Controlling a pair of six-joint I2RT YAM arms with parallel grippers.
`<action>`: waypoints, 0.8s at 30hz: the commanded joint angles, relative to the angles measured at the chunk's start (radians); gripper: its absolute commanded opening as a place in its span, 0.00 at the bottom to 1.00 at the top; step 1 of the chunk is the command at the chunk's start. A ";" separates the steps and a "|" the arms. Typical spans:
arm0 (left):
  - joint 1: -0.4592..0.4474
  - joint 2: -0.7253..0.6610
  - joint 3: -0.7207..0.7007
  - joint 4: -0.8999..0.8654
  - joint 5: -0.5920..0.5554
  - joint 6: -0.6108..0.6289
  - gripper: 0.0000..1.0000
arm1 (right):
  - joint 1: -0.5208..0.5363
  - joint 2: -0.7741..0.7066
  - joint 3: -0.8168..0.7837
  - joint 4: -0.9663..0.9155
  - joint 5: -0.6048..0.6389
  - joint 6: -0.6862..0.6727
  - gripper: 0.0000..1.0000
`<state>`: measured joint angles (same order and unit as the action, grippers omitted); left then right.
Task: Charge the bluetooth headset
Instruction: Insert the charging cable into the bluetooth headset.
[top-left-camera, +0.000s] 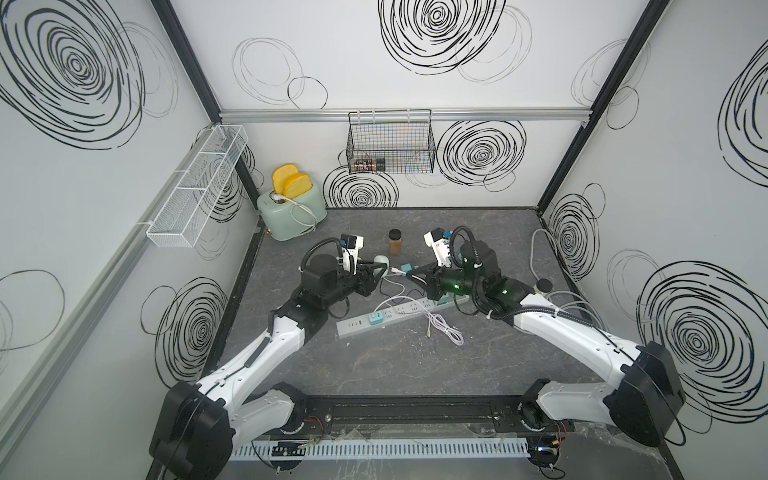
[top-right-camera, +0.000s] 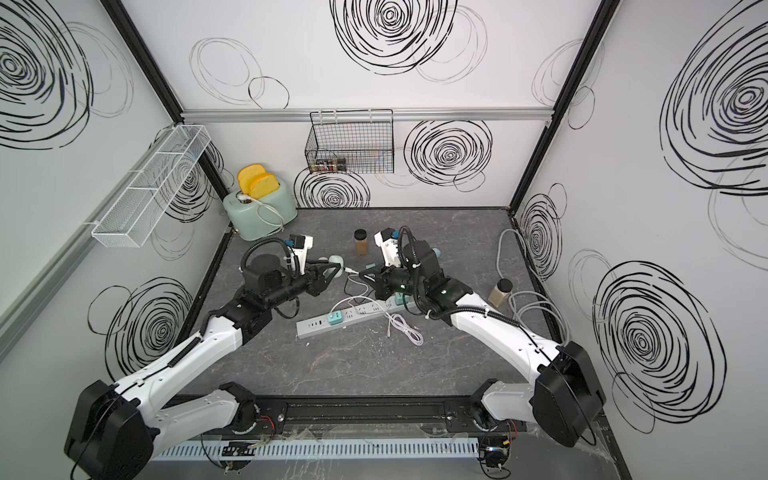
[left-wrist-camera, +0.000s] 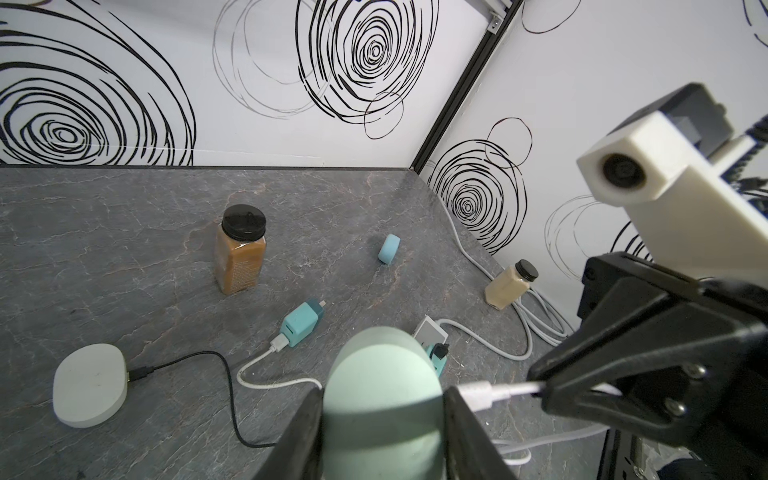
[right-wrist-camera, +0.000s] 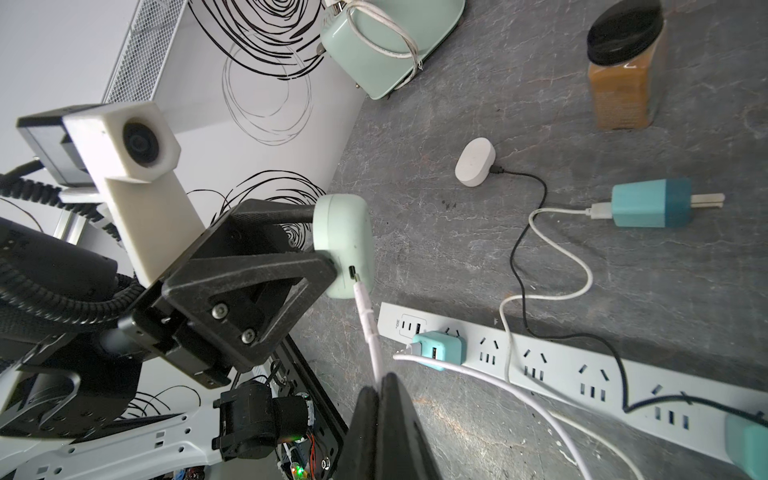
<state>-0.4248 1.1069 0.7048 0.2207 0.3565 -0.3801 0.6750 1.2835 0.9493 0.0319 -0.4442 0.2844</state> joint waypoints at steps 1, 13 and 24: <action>-0.006 -0.008 -0.011 0.081 0.012 0.015 0.21 | 0.007 0.010 0.025 0.031 -0.010 0.020 0.01; -0.007 -0.018 -0.021 0.085 0.009 0.024 0.21 | 0.018 0.000 0.023 0.039 0.008 0.024 0.01; -0.007 -0.027 -0.023 0.071 0.017 0.039 0.20 | 0.024 0.009 0.026 0.049 0.027 0.027 0.00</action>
<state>-0.4255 1.1030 0.6914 0.2379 0.3580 -0.3603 0.6903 1.2930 0.9497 0.0391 -0.4332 0.3035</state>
